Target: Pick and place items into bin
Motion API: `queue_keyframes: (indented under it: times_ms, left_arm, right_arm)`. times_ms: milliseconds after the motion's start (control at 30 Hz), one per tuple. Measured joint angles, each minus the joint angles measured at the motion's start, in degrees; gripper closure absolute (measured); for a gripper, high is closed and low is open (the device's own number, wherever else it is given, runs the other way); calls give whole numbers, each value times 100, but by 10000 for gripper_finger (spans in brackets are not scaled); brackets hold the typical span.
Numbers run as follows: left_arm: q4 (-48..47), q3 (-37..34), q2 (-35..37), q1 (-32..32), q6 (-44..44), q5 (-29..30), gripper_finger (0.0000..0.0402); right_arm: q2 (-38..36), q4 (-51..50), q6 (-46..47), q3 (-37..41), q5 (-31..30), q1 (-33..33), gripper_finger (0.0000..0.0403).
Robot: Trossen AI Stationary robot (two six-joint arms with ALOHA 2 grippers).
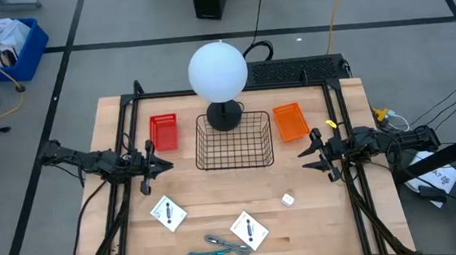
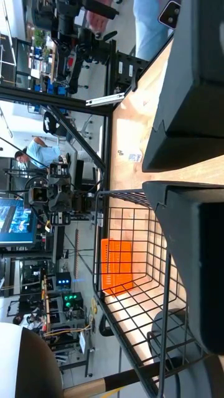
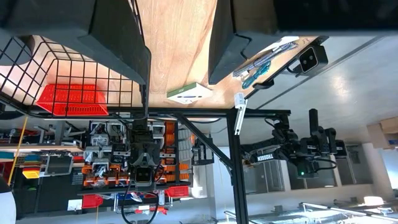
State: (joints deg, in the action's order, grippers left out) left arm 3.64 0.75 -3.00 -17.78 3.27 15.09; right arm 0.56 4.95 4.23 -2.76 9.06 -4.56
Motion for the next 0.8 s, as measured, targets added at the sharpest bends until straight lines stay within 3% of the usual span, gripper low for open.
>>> queue_keyframes:
  times_ms: [267,367,800]
  left_arm:
    - [0,1,1,2,0,1,360]
    - [0,1,1,2,0,0,360]
    - [0,-1,0,1,0,1,360]
  right_arm:
    - [2,29,0,-2,-4,2,242]
    - [-2,330,76,-1,-307,0,241]
    - [204,1787,1827,0,-501,-5,243]
